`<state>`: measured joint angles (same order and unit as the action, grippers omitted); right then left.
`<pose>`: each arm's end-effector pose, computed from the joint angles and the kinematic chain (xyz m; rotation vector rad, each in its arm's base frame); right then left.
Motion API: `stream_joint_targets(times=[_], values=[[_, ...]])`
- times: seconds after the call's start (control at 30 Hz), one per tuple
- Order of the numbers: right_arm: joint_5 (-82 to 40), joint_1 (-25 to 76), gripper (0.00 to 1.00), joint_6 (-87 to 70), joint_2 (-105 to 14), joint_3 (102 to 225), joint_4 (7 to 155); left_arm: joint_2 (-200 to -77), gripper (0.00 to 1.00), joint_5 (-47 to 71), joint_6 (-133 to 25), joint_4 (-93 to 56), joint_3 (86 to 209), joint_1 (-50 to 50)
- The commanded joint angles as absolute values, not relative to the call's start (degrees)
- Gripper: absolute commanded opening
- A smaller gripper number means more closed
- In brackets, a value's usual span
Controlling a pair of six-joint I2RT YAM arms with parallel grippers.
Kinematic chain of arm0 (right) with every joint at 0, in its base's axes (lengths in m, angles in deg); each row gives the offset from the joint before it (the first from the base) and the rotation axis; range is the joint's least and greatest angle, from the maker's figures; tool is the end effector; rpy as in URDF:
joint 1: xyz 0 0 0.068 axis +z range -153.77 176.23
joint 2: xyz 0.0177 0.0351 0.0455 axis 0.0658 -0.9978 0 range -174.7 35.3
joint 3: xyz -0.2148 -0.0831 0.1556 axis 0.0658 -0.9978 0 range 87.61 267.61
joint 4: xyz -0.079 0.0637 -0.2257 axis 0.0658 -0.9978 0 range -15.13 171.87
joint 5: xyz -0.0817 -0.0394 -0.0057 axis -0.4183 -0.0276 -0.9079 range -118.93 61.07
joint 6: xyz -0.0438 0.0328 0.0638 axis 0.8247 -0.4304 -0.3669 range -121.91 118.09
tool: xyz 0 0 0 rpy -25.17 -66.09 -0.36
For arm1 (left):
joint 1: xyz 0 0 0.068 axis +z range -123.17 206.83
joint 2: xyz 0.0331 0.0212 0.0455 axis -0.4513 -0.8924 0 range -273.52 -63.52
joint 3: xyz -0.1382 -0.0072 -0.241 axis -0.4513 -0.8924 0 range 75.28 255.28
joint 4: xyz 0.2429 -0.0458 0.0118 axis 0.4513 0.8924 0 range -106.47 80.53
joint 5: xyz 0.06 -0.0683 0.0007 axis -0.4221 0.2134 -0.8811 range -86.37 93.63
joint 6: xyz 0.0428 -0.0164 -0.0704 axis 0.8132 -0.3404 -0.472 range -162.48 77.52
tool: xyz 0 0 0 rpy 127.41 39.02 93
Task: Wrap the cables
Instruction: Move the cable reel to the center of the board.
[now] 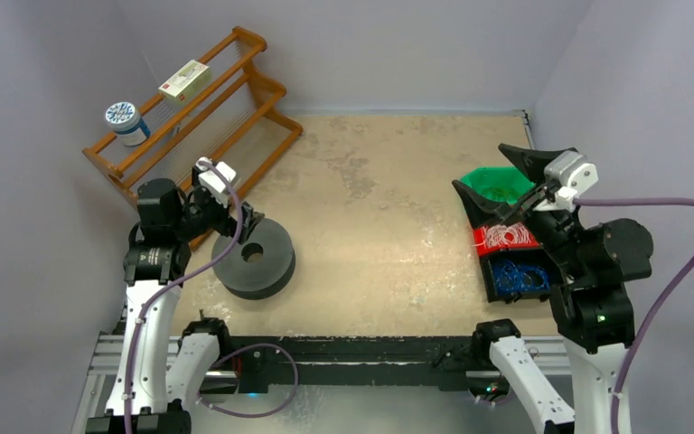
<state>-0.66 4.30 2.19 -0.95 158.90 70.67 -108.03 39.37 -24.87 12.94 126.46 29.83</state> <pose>0.0780 0.0462 0.5099 -0.5554 1.0794 0.3452 0.1749 -0.0339 0.3369 0.6337 1.7984 -0.3695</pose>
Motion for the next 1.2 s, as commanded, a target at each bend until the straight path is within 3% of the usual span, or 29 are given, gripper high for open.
stream_joint_targets(times=[0.0,0.23,0.8,1.17], values=[[-2.5,4.0,0.99,-4.4,-1.6,156.6,72.4,-107.5,0.99,46.0,-23.8,13.4,127.6,32.0],[2.2,4.0,0.99,3.8,0.7,142.9,81.4,-109.4,0.99,49.6,-20.5,14.4,126.1,32.5],[22.4,0.5,0.99,14.2,4.5,131.7,85.0,-117.1,0.99,50.6,-15.3,18.9,126.2,32.5],[18.7,-1.0,0.99,14.5,2.7,130.5,86.4,-118.1,0.99,51.6,-12.9,19.8,125.9,32.5]])
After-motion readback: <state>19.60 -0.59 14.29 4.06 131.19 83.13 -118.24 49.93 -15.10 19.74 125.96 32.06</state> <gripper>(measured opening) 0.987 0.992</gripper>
